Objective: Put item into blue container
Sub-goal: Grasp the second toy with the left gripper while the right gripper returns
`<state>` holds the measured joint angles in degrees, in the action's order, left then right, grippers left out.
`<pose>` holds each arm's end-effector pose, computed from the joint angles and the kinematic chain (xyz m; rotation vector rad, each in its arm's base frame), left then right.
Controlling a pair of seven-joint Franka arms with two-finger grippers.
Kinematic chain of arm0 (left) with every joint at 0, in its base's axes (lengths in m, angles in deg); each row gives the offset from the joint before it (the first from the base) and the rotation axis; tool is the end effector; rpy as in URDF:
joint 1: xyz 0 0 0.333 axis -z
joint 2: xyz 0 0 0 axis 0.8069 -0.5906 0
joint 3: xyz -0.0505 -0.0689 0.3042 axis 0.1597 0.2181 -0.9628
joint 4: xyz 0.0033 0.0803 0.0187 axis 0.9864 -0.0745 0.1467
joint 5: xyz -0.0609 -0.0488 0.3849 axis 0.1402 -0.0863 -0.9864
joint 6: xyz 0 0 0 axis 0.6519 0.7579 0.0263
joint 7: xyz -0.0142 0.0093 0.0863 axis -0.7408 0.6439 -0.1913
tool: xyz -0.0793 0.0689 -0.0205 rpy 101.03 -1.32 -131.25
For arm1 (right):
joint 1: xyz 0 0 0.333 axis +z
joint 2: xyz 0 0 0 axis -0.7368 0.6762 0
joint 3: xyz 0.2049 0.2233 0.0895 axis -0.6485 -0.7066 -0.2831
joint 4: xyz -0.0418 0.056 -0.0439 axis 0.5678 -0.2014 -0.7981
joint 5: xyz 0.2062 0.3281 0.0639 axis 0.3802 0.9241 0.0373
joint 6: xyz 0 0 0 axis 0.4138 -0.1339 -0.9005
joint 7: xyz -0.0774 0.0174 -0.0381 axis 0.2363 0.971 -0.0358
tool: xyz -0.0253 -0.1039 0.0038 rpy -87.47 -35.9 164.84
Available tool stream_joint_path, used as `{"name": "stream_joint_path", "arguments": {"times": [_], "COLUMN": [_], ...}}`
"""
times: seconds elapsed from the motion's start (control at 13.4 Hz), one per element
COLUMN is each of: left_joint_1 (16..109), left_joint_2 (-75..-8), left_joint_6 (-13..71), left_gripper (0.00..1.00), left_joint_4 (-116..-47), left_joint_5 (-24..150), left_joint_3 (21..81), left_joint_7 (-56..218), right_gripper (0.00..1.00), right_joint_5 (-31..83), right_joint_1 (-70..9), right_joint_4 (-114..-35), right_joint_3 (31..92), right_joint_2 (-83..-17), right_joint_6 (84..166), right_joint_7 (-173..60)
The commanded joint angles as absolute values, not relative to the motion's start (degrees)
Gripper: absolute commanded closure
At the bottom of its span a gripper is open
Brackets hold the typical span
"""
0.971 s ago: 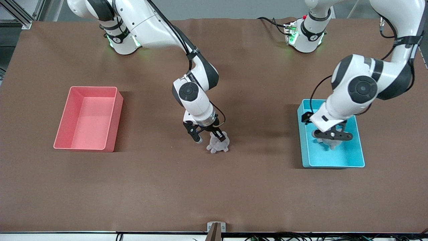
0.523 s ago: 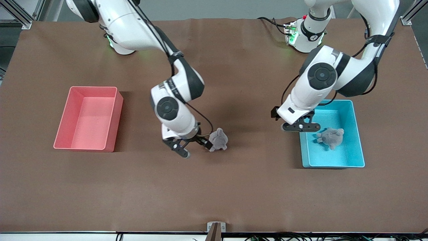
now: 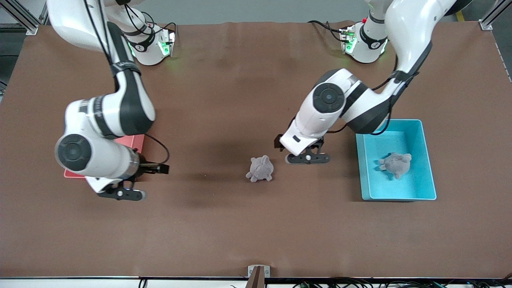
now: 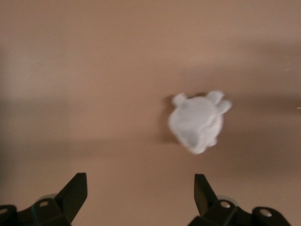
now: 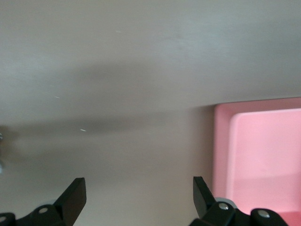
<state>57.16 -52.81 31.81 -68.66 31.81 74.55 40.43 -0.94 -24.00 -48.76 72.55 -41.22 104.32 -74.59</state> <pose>0.5727 -0.4149 0.3671 3.0130 -0.0321 0.0485 0.6807 0.1475 0.4211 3.1214 -0.1577 -0.2677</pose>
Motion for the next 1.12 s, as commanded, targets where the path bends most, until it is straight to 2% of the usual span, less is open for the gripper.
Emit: {"name": "stream_joint_path", "arguments": {"times": [0.0, 0.15, 0.37, 1.05], "left_joint_1": [62.48, 68.27, 76.45, 83.23], "left_joint_2": [-56.55, -57.08, -58.75, -63.41], "left_joint_6": [35.75, 39.36, 45.61, 51.76], "left_gripper": [0.0, 0.01, 0.01, 0.02], "left_joint_4": [-63.96, -63.88, -63.96, -63.7], "left_joint_5": [28.51, 28.24, 28.24, 26.04], "left_joint_3": [71.73, 66.64, 58.99, 50.28], "left_joint_7": [40.01, 41.41, 43.26, 45.99], "right_gripper": [0.0, 0.0, 0.0, 0.0], "right_joint_5": [-3.9, -8.47, -8.75, -8.66], "right_joint_1": [-29.5, -33.37, -38.91, -42.53], "right_joint_4": [-51.73, -51.73, -51.47, -49.45], "right_joint_3": [72.05, 72.14, 72.14, 74.95], "right_joint_2": [-46.3, -48.41, -50.96, -52.55], "right_joint_6": [100.62, 98.24, 96.57, 96.48], "right_joint_7": [-69.57, -63.07, -57.59, -53.63]}}
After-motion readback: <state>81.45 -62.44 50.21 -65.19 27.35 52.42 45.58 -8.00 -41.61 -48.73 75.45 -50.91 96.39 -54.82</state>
